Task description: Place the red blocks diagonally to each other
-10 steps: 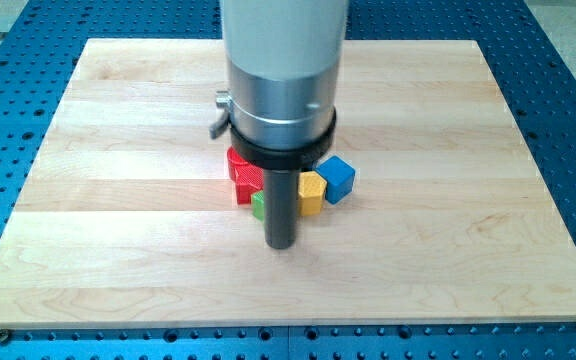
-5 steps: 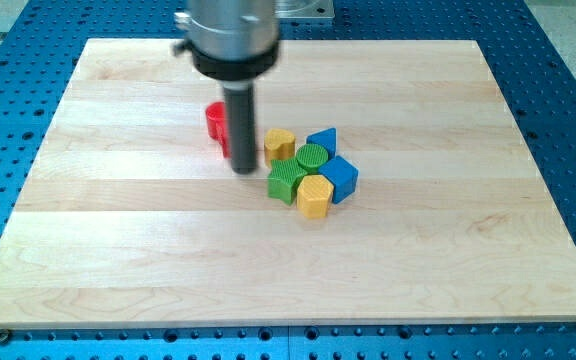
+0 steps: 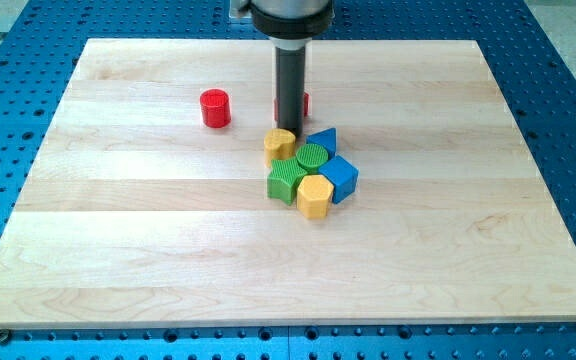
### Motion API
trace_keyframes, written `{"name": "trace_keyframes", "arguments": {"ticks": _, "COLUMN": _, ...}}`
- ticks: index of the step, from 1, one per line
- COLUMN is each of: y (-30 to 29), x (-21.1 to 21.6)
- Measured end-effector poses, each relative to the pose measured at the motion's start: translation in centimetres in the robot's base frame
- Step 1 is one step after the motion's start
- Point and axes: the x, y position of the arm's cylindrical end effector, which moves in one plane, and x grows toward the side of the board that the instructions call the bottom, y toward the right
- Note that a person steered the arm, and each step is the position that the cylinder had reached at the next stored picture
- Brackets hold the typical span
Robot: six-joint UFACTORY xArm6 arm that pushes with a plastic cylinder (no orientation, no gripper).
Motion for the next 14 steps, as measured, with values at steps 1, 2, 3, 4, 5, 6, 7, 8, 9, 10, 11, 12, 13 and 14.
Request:
{"name": "trace_keyframes", "arguments": {"ticks": 1, "y": 3.0, "x": -0.5}}
{"name": "trace_keyframes", "arguments": {"ticks": 2, "y": 3.0, "x": -3.8}}
{"name": "trace_keyframes", "arguments": {"ticks": 3, "y": -0.4, "x": -6.3}}
{"name": "trace_keyframes", "arguments": {"ticks": 4, "y": -1.3, "x": -6.3}}
{"name": "trace_keyframes", "arguments": {"ticks": 5, "y": -0.9, "x": -5.5}}
{"name": "trace_keyframes", "arguments": {"ticks": 6, "y": -3.4, "x": -3.2}}
{"name": "trace_keyframes", "arguments": {"ticks": 7, "y": -7.9, "x": -6.5}}
{"name": "trace_keyframes", "arguments": {"ticks": 8, "y": -13.7, "x": -7.8}}
{"name": "trace_keyframes", "arguments": {"ticks": 9, "y": -15.6, "x": -9.7}}
{"name": "trace_keyframes", "arguments": {"ticks": 10, "y": -18.6, "x": -10.8}}
{"name": "trace_keyframes", "arguments": {"ticks": 11, "y": -20.6, "x": -8.1}}
{"name": "trace_keyframes", "arguments": {"ticks": 12, "y": -21.0, "x": -11.0}}
{"name": "trace_keyframes", "arguments": {"ticks": 13, "y": -21.4, "x": -11.6}}
{"name": "trace_keyframes", "arguments": {"ticks": 14, "y": -21.4, "x": -11.6}}
